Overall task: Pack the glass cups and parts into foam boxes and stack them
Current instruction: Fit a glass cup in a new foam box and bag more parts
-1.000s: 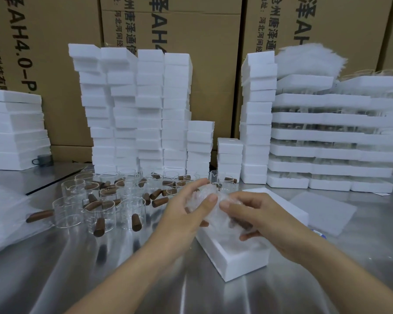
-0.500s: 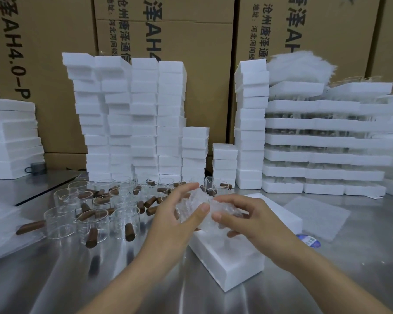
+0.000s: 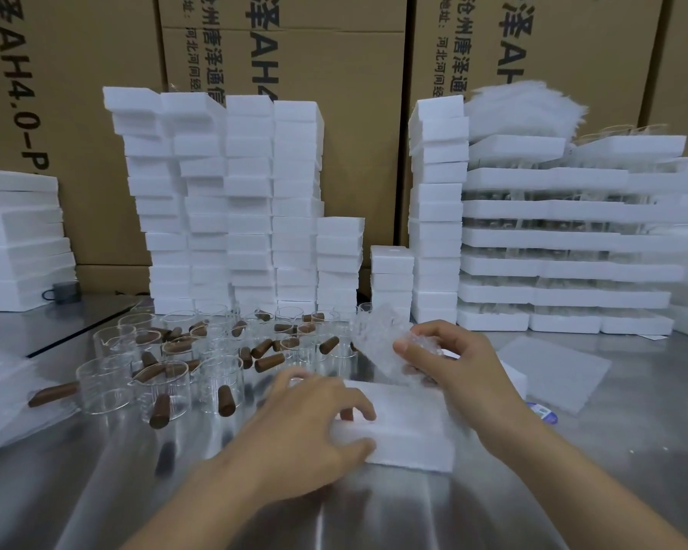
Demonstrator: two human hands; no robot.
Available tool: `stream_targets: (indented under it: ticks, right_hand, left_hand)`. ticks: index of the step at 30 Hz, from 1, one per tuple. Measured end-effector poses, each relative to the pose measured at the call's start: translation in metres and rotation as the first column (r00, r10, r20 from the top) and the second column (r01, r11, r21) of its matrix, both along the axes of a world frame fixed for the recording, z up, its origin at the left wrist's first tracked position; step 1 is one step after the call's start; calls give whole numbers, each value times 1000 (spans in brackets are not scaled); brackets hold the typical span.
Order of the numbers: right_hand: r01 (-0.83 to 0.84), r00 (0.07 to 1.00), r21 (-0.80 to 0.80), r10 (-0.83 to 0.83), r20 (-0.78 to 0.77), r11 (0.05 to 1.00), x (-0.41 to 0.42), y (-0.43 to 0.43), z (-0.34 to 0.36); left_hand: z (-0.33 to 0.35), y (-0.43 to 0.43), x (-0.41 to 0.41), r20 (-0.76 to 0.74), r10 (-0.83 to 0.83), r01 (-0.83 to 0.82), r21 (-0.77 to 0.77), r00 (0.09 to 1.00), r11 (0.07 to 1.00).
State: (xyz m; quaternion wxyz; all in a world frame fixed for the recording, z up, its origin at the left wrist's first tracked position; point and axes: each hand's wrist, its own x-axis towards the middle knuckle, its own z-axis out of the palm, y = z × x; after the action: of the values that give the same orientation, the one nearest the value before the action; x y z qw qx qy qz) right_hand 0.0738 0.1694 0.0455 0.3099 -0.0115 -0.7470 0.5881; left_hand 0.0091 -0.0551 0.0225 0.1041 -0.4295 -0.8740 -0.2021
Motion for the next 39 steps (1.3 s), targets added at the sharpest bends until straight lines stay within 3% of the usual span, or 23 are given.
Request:
stream_targets:
  ticks: [4, 10, 14, 18, 20, 23, 25, 28, 32, 35, 39]
  right_hand:
    - [-8, 1000, 61, 7, 14, 998, -2, -3, -2]
    - [9, 1000, 194, -11, 11, 981, -2, -6, -6]
    - [36, 999, 245, -39, 6, 969, -3, -3, -8]
    - [53, 998, 250, -58, 12, 967, -4, -3, -10]
    - [61, 998, 254, -63, 3, 965, -3, -5, -10]
    - [75, 997, 252, -74, -13, 965, -3, -5, -10]
    - [63, 998, 262, -62, -13, 963, -1, -5, -9]
    - [6, 1000, 310, -10, 11, 951, 4, -8, -8]
    - [-66, 997, 413, 40, 72, 908, 9, -15, -7]
    - [-88, 990, 532, 16, 139, 842, 13, -22, -8]
    - [-134, 985, 563, 49, 163, 815, 16, -23, -4]
  left_hand:
    - [10, -5, -6, 69, -16, 6, 137, 998, 991]
    - [3, -14, -17, 371, 17, -45, 66, 929, 997]
    - [3, -14, -23, 267, 49, -77, 98, 962, 992]
    - [8, -16, -25, 189, 58, -112, 288, 980, 951]
    - [12, -18, -25, 254, 28, -105, 297, 967, 949]
    - [17, -26, -26, 496, 19, -43, 37, 868, 998]
    - [15, -29, -27, 519, -3, 26, -37, 855, 999]
    - [11, -22, -25, 469, -31, 13, 40, 883, 999]
    - [3, -19, -27, 525, -69, -22, 165, 848, 986]
    - [1, -21, -29, 545, -98, -1, 178, 833, 984]
    - [0, -21, -30, 548, -111, 19, 171, 829, 985]
